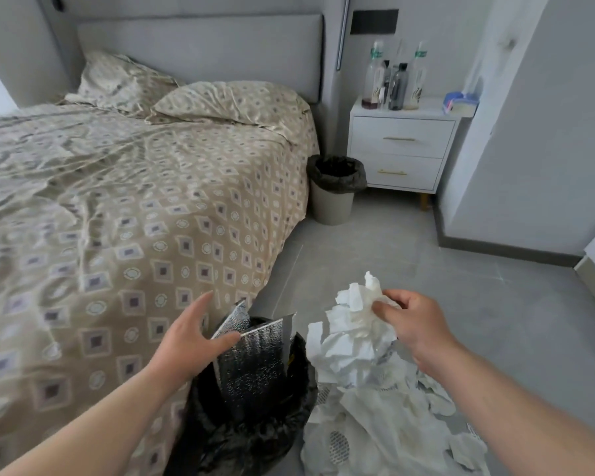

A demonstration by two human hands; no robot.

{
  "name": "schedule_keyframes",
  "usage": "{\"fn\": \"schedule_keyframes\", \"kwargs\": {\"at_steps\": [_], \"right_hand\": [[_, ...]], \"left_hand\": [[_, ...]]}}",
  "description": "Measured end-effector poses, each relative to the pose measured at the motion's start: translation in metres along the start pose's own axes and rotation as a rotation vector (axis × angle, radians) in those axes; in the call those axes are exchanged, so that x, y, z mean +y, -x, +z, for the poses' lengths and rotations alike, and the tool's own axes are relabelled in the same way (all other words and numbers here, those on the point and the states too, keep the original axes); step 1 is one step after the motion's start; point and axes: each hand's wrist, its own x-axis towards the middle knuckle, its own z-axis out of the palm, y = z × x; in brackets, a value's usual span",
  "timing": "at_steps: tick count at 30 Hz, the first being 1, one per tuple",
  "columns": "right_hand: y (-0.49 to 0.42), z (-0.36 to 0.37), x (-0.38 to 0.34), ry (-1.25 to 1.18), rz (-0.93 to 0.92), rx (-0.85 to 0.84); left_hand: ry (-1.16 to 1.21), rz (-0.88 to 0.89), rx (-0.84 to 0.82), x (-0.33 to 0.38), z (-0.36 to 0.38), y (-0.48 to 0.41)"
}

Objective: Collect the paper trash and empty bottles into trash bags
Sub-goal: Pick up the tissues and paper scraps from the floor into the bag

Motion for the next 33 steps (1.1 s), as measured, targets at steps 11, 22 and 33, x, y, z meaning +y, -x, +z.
{"fn": "schedule_keyframes", "kwargs": {"at_steps": [11, 22, 33], "right_hand": [[0.008, 0.058, 0.016, -0.096, 0.11, -0.102], [0.004, 0.118, 0.05, -0.331, 0.34, -0.049], [0.043, 0.208, 0.119, 0.261, 0.155, -0.098]], "left_hand": [[0.307, -0.349, -0.408, -0.116, 0.034, -0.01], [0.119, -0.317, -0.501, -0.127, 0.066, -0.023], [-0.155, -0.074, -0.471, -0.115, 0.062, -0.015]]}}
